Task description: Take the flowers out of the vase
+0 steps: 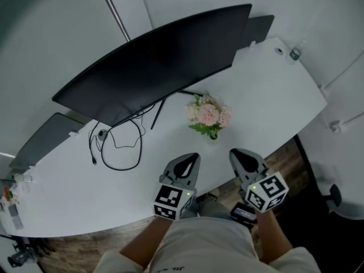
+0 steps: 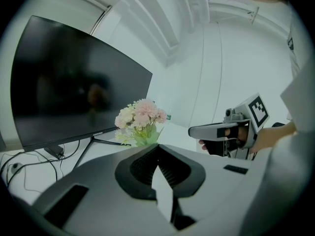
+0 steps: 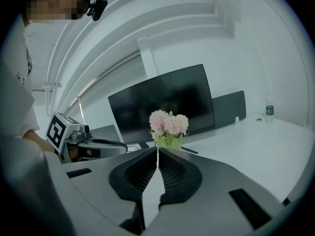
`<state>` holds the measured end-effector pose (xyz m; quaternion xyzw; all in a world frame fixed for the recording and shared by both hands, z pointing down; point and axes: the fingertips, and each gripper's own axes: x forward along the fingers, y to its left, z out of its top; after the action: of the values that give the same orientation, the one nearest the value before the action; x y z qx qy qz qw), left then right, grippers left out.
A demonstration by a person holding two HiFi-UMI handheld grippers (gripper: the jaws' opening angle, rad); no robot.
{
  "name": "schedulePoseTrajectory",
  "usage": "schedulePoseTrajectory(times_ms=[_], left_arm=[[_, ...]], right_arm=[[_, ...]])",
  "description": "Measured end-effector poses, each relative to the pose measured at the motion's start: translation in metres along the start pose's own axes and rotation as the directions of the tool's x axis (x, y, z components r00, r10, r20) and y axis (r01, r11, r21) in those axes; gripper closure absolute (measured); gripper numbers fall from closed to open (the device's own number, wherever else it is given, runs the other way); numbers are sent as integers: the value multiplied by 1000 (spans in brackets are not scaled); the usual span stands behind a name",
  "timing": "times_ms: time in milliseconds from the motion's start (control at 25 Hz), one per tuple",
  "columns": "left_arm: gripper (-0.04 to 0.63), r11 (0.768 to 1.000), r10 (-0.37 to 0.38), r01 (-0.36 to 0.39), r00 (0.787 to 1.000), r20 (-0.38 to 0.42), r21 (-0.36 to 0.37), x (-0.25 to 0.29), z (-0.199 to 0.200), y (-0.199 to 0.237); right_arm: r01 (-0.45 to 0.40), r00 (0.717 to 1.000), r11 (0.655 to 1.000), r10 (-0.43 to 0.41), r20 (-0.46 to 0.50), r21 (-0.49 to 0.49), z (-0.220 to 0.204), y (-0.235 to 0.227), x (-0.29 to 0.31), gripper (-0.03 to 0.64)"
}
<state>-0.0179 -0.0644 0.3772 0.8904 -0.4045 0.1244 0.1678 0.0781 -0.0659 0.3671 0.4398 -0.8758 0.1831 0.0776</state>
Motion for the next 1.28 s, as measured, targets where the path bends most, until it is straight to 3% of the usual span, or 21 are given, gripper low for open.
schedulePoseTrajectory(times_ms=[120, 1040, 1280], left_arm=[[592, 1000, -15, 14, 1000, 2, 27, 6, 1, 0], [592, 999, -36, 36, 999, -41, -12, 50, -35, 21], [591, 999, -44, 44, 997, -59, -13, 65, -47, 26]], right_arm=[[-15, 1000, 1000, 14, -21, -18, -2, 1, 8, 583], [-43, 998, 999, 43, -37, -7, -34, -28, 56, 578], [-68, 996, 998, 67, -64, -14, -44, -31, 71, 515]])
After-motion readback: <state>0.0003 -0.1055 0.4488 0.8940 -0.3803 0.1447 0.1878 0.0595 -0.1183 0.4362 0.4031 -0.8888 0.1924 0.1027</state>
